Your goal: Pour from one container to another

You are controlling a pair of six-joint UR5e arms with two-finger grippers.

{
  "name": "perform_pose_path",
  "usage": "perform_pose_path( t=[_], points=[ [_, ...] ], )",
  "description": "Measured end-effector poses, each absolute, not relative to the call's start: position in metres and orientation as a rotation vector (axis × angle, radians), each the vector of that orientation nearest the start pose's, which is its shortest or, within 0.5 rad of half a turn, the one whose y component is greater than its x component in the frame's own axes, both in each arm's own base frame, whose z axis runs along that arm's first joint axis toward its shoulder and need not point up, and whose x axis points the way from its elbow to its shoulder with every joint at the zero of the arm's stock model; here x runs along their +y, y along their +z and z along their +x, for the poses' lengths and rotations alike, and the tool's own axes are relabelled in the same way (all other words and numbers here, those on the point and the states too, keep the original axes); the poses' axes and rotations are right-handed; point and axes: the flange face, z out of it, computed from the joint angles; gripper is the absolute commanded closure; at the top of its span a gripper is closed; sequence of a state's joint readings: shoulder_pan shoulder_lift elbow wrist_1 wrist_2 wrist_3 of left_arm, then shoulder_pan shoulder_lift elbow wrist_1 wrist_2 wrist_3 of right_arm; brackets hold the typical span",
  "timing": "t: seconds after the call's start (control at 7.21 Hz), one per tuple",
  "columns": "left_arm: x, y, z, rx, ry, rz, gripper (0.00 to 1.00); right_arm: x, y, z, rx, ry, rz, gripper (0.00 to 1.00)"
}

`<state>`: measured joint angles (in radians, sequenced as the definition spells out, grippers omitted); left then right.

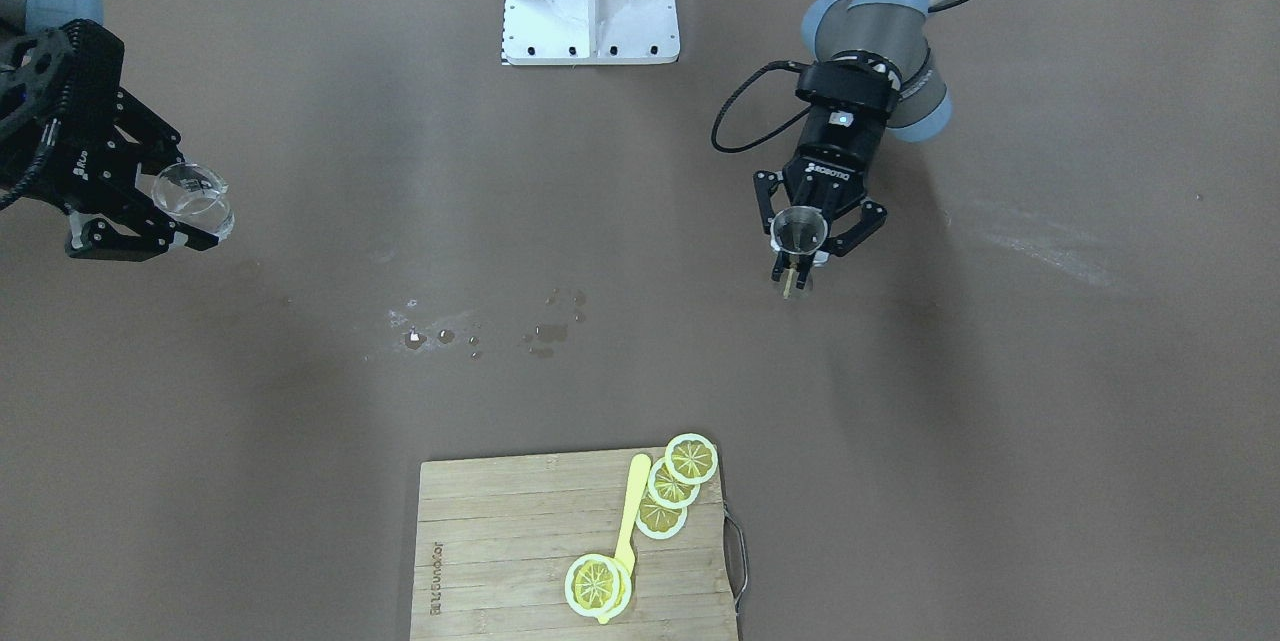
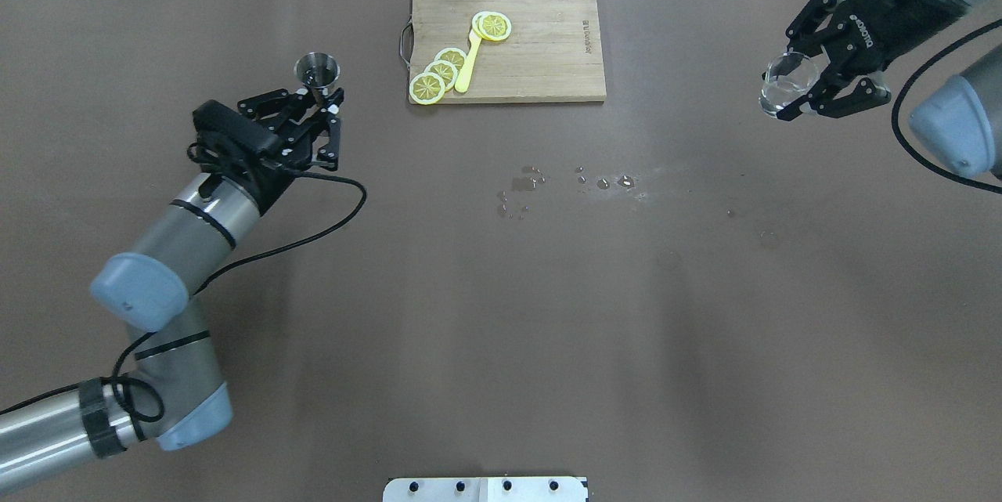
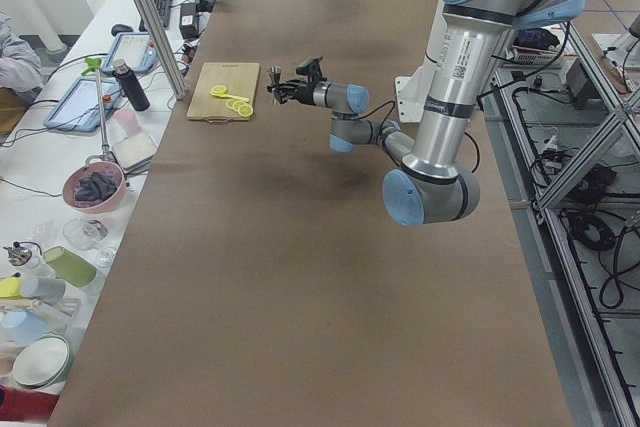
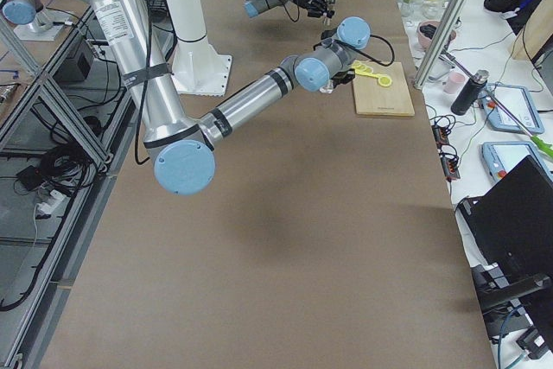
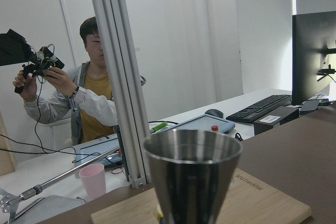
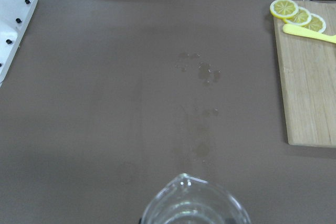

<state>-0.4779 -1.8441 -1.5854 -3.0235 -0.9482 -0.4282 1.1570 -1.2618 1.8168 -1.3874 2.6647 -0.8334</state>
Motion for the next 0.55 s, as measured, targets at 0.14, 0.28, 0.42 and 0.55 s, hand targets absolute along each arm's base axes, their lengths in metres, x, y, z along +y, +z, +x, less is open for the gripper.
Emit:
perform_pose_path(
  t=[0.14,0.28,0.42,0.55],
  points=[
    [-0.407,0.395,0.369,0.819,-0.044,1.503,1.00,-0.525,0.352,-0.183,-1.002,-1.478,0.980,1.00],
    [-0.388,0.439,0.334,0.828,-0.042,1.505,1.00,-0.517,0.368,-0.181,-1.035,-1.483,0.988,1.00],
    [-0.372,0.480,0.303,0.829,-0.038,1.501,1.00,-0.514,0.378,-0.183,-1.063,-1.491,0.992,1.00],
    [-0.358,0.522,0.277,0.833,-0.042,1.499,1.00,-0.512,0.388,-0.186,-1.078,-1.506,1.010,1.00]
  ],
)
